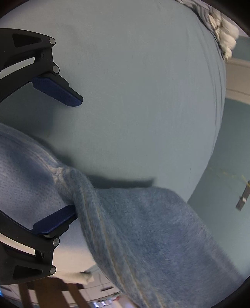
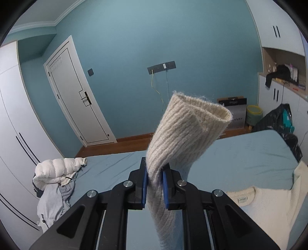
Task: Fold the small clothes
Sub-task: 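Grasp the cream sleeve cuff with the right gripper and lift it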
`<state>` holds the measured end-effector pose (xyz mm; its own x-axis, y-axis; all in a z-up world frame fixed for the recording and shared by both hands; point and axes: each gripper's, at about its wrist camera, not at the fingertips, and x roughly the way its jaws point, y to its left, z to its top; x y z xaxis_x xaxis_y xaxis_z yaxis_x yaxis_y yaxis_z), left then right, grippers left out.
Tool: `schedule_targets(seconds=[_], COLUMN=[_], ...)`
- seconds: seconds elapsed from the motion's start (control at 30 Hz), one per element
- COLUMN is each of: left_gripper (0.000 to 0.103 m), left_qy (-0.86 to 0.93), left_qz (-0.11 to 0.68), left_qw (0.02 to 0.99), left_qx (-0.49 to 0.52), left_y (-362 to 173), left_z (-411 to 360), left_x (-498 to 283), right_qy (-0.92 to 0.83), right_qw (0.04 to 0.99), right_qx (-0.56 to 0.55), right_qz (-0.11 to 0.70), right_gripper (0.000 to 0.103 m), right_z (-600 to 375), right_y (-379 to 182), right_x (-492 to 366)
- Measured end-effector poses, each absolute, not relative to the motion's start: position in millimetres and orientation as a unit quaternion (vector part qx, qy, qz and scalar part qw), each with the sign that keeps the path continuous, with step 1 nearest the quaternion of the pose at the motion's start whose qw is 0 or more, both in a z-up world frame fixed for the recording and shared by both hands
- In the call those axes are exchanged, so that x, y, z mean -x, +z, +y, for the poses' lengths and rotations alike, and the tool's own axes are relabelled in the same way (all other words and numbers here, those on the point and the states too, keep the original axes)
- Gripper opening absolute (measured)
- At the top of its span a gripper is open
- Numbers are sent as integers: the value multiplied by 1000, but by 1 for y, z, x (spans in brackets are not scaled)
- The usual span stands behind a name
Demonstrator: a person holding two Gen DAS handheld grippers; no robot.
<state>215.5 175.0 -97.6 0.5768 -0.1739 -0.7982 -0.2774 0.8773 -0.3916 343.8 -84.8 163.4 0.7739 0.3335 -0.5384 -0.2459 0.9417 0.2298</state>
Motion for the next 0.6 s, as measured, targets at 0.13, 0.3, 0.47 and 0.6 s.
schedule_targets(seconds=[0.13,0.3,0.47,0.6], left_gripper=[101,102,103,103], left_qy=[12,-31,59,71], left_qz=[392,359,438,472], left_qw=[886,908,876,813], left_qx=[247,216,191,333], left_y=[-80,-64,-101,-132], left_z=[175,161,184,233], left_x=[-194,-191,-215,-216], right_qy=[149,153,169,167], right_qw=[940,937,940,939], right_qx=[-60,-74,-68,-65], right_qz=[302,305,289,294], right_gripper=[9,9,9,9], right_z=[-73,-59,-54,-67], right_y=[170,171,187,193], right_x=[-349,-343,-329,-327])
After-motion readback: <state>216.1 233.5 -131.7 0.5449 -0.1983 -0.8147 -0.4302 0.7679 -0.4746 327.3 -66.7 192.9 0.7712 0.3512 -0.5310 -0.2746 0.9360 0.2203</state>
